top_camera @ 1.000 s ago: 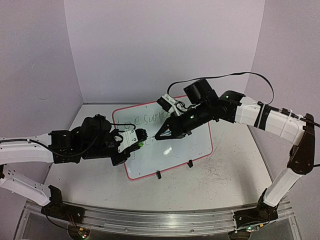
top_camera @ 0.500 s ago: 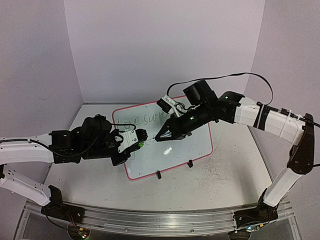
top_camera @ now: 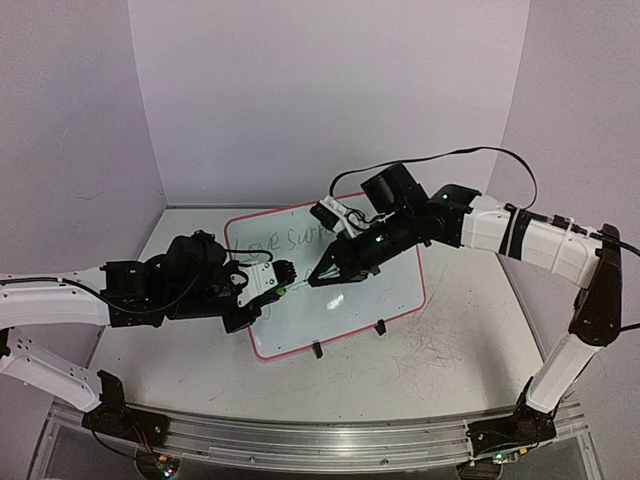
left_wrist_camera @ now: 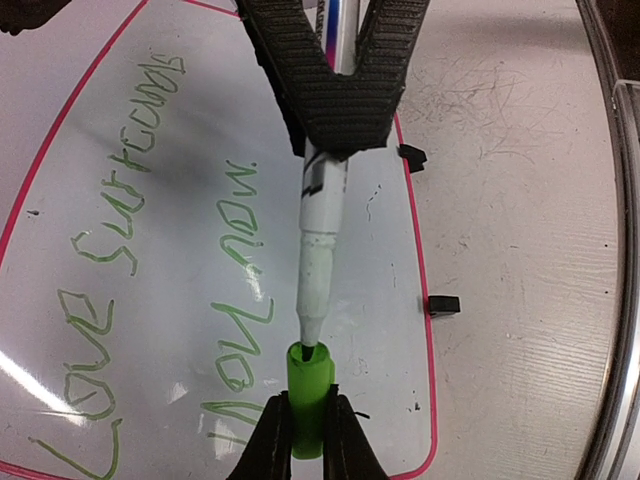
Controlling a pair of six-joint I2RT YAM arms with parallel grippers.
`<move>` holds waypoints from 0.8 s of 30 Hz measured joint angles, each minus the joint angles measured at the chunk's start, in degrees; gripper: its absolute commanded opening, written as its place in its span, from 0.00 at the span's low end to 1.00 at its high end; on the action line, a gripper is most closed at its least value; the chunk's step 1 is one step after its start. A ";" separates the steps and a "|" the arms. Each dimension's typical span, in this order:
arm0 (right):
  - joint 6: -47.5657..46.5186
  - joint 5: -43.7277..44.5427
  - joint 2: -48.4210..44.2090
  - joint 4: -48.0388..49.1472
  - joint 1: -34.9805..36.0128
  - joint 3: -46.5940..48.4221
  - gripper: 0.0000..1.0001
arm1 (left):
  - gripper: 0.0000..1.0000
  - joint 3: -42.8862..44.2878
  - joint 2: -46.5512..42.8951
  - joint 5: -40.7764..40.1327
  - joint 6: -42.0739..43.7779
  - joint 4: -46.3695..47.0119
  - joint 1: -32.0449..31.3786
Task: Write a sentence on the whiteboard
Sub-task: Insert the whiteboard marker without the cap into the pen cap.
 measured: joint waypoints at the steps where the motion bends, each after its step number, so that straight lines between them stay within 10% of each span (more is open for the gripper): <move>1: 0.00 -0.05 0.42 -0.27 0.00 0.37 0.00 | 0.00 0.00 0.20 -0.25 0.00 -0.18 -0.02; 24: 1.60 2.22 4.30 -2.47 3.34 1.50 0.00 | 0.00 0.85 3.38 -5.50 -0.05 -3.75 -3.88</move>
